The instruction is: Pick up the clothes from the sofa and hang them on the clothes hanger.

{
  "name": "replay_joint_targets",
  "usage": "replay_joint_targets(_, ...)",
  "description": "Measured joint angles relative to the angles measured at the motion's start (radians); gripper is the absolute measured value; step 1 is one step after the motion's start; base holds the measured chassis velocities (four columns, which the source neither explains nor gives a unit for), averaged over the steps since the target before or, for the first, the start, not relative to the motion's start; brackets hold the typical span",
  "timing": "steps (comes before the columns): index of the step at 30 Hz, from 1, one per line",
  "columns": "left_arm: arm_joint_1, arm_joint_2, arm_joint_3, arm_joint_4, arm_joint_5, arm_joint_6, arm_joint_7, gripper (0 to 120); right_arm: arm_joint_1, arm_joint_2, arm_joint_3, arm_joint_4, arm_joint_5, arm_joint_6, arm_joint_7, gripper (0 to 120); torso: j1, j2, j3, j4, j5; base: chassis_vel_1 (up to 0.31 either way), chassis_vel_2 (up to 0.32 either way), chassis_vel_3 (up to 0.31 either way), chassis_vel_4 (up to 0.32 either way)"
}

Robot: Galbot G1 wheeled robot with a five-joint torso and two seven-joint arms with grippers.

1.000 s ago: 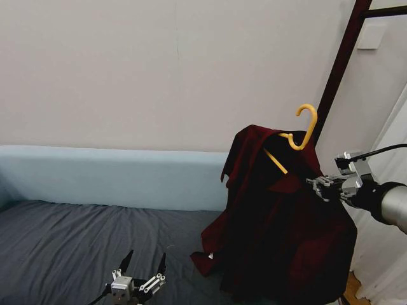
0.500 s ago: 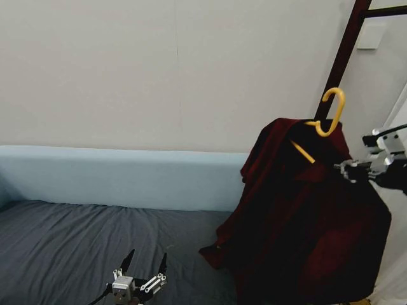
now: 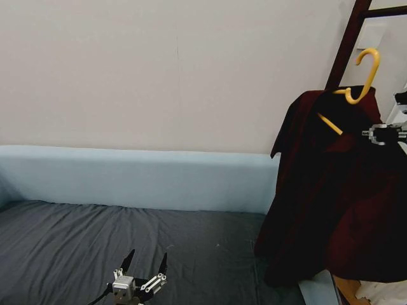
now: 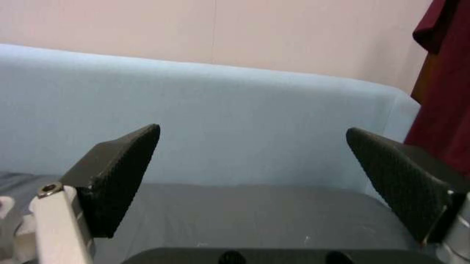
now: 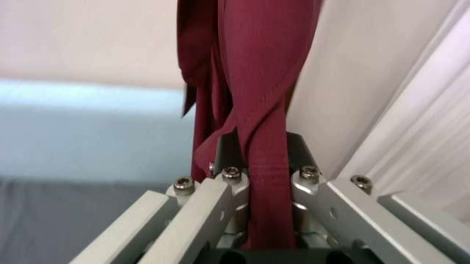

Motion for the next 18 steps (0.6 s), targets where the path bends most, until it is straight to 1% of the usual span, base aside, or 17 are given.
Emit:
replay_joint_targets(2,0.000,0.000,0.000,0.000,0.000,0.000,0.000,100,0.029,0.078,-0.070,-0.044,-0.132,0.024,-0.072,3,0.000,0.000,0.000,-0.0001,0.0005,0.000,0.000,0.000,0.000)
replay_joint_targets(3,0.000,0.000,0.000,0.000,0.000,0.000,0.000,100,0.029,0.078,-0.070,-0.044,-0.132,0.024,-0.072,3,0.000,0.000,0.000,-0.0001,0.0005,0.000,0.000,0.000,0.000)
replay_joint_targets(4,0.000,0.000,0.000,0.000,0.000,0.000,0.000,100,0.041,0.123,-0.105,-0.069,-0.189,0.028,-0.115,3,0.000,0.000,0.000,-0.0001,0.0014,0.000,0.000,0.000,0.000)
replay_joint_targets(7,0.000,0.000,0.000,0.000,0.000,0.001,0.000,100,0.078,0.201,-0.144,-0.115,-0.258,0.040,-0.212,3,0.000,0.000,0.000,0.0000,0.0003,0.000,0.000,0.000,0.000)
replay_joint_targets(8,0.000,0.000,0.000,0.000,0.000,0.001,0.000,100,0.078,0.201,-0.144,-0.115,-0.258,0.040,-0.212,3,0.000,0.000,0.000,0.0000,0.0003,0.000,0.000,0.000,0.000)
replay_joint_targets(11,0.000,0.000,0.001,0.000,-0.001,0.001,0.000,100,0.124,0.272,-0.183,-0.144,-0.316,0.060,-0.291,3,0.000,0.000,0.000,0.0001,0.0003,0.000,0.000,0.000,0.000)
replay_joint_targets(13,0.000,0.000,0.001,0.000,0.000,0.001,0.000,100,0.128,0.282,-0.190,-0.150,-0.328,0.061,-0.305,3,0.000,0.000,0.000,0.0001,0.0002,0.000,0.000,0.000,0.000)
replay_joint_targets(15,0.000,0.000,0.001,0.000,-0.001,0.001,0.000,100,0.131,0.312,-0.216,-0.172,-0.369,0.061,-0.360,3,0.000,0.000,0.000,-0.0001,0.0000,0.000,0.000,0.000,0.000)
replay_joint_targets(18,0.000,0.000,0.001,0.000,0.000,0.001,0.000,100,0.139,0.331,-0.242,-0.183,-0.403,0.061,-0.389,3,0.000,0.000,0.000,-0.0002,0.0003,0.000,0.000,0.000,0.000)
